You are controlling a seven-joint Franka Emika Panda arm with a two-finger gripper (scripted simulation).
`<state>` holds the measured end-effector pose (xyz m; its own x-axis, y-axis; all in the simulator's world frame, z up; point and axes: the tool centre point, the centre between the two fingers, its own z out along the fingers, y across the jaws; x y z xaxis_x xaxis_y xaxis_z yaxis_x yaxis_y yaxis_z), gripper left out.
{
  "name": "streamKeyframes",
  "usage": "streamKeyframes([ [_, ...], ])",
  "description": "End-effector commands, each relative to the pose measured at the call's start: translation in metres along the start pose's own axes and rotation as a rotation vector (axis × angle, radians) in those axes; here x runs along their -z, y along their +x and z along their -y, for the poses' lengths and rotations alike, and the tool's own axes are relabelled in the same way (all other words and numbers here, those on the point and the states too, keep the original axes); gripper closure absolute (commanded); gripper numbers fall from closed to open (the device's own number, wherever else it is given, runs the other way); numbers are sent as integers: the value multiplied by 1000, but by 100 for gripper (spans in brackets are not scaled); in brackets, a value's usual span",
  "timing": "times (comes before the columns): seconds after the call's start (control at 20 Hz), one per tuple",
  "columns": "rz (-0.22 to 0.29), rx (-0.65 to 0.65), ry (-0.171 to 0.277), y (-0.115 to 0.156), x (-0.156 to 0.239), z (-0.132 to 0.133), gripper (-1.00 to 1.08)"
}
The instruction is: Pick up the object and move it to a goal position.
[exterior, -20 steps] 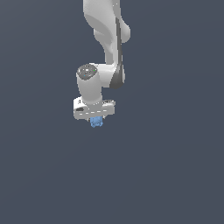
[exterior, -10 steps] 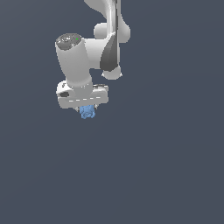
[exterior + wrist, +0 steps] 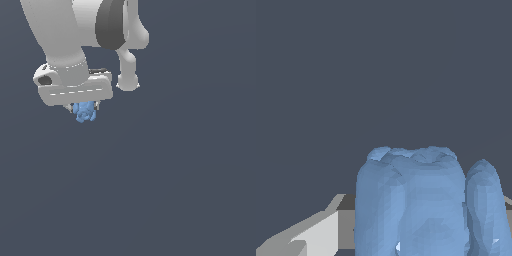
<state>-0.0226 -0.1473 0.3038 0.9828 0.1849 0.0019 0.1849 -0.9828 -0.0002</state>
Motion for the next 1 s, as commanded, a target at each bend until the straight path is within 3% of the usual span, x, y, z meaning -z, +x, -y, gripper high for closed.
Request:
streamKeyframes([
  [0.0, 1, 0, 0, 2, 25, -8, 108],
  [0.45, 1, 0, 0, 11, 91, -31, 108],
  [0.95, 2, 1, 0, 16, 121, -42, 108],
])
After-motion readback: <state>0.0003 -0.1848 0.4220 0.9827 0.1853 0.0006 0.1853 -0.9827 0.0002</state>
